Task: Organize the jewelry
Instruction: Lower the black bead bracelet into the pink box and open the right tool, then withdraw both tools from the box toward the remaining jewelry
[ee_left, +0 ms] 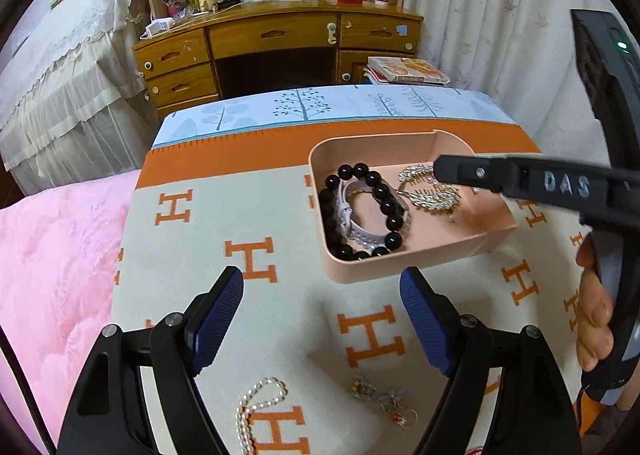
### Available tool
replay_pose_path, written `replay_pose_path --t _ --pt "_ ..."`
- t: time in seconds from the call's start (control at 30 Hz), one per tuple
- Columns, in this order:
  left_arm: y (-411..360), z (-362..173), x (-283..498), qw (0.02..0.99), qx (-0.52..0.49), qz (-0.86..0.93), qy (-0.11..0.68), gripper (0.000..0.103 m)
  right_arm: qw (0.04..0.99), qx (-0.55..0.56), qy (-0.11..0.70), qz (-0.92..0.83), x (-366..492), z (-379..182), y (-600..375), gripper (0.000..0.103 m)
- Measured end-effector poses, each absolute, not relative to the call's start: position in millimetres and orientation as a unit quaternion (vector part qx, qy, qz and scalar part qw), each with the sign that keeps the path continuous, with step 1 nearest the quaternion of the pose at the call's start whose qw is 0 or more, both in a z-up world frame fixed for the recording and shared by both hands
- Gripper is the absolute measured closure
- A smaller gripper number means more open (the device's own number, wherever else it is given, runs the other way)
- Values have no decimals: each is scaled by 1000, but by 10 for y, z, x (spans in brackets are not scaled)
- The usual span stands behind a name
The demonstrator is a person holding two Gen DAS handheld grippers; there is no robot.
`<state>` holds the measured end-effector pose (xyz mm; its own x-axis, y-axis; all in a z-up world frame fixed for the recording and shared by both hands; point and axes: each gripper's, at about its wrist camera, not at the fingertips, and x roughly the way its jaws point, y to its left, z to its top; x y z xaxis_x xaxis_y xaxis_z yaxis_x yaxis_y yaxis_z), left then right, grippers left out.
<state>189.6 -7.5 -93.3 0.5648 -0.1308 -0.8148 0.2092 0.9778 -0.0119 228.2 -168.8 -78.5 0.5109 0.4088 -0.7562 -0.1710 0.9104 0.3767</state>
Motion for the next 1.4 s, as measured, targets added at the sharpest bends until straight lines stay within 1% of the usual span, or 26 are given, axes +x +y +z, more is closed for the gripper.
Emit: replay_pose_path --t 0.17,0.5,0.8,1.07,1.4 --pt "-118 -844 1728 888 50 -99 447 24 869 92 455 171 1946 -690 -1645 77" --pt "-45 -674 1284 891 52 -106 438 24 879 69 438 174 1267 -518 -1695 77" --pt "123 -584 914 890 54 -107 441 24 880 27 443 171 690 -527 -1691 77" --pt "324 -630 589 883 67 -99 454 23 859 -22 479 179 337 -765 -1578 77" --pt "785 -988 379 863 51 -65 498 23 820 -79 532 196 108 -1201 -1398 77"
